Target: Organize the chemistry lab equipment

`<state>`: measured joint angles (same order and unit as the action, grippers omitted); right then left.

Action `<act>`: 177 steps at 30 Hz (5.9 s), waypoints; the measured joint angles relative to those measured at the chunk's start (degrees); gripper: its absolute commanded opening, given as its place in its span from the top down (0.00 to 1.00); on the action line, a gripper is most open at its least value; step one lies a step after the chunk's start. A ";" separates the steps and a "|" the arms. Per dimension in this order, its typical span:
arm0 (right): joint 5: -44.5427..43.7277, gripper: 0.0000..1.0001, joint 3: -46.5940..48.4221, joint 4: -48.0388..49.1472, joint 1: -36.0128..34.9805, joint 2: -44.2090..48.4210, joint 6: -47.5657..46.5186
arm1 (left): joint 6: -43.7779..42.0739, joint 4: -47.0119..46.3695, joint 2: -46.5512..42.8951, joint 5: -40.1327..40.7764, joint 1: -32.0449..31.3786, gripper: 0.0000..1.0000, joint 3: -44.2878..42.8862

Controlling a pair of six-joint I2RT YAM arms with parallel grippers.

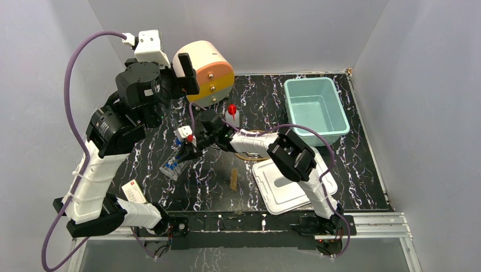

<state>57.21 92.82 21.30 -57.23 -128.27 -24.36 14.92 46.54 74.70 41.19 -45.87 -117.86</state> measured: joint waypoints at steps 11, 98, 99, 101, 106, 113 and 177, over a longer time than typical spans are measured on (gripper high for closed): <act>0.00 0.91 1.60 1.66 0.00 -2.27 0.15 | -0.37 -0.02 0.00 0.20 0.00 0.06 0.00; 1.88 0.57 3.67 -1.64 0.00 -6.91 -2.01 | -1.70 -0.17 -0.26 1.46 0.00 0.05 0.87; 1.90 0.56 3.67 -1.79 0.00 -6.88 -2.01 | -1.62 -0.13 -0.28 1.46 0.00 0.05 0.94; 1.88 0.52 3.65 -1.86 0.00 -6.80 -2.01 | -1.40 -0.02 -0.42 1.46 0.00 0.05 1.27; 1.55 0.48 3.58 -1.92 0.00 -6.05 -1.46 | -0.81 0.35 -0.57 1.44 0.00 0.05 1.99; -0.55 0.46 2.16 -3.50 0.17 -4.17 -1.01 | 0.61 2.14 -0.55 1.11 0.00 0.05 1.88; -73.99 0.81 -53.20 -47.91 1.36 76.70 74.16 | 26.03 -19.93 30.56 -34.23 0.00 0.90 49.16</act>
<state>-16.78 39.62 -26.61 -55.88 -51.57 49.80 40.95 26.61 105.25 6.96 -45.87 -68.71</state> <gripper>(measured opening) 0.190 0.188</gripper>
